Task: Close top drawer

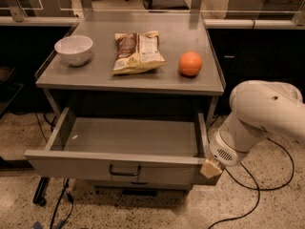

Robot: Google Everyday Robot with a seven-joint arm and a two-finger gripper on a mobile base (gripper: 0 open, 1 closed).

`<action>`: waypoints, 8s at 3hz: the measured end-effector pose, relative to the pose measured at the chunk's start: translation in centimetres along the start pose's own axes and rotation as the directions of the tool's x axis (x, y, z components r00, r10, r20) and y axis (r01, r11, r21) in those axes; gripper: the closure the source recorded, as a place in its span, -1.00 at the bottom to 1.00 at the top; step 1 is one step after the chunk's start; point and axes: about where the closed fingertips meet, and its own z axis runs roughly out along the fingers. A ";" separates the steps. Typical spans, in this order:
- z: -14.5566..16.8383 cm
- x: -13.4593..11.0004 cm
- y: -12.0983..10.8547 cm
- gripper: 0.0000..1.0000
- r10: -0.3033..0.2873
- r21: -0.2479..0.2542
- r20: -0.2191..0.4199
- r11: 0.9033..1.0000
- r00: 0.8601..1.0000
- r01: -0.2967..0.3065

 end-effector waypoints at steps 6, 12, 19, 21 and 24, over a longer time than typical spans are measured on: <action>3.8 0.5 0.0 -0.72 0.055 -0.050 -0.009 0.997 0.998 -0.056; 3.7 0.4 -0.1 0.70 0.053 -0.046 -0.010 0.997 0.999 -0.054; 2.5 -5.6 -3.7 -0.75 0.032 0.059 0.022 0.998 0.999 -0.033; 2.5 -5.6 -3.7 -1.00 0.032 0.059 0.022 0.998 0.999 -0.033; 2.5 -5.6 -3.7 0.30 0.032 0.059 0.022 0.998 0.999 -0.033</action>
Offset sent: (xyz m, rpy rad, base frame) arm -0.0072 0.0035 -0.0593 0.0345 0.0949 -0.0753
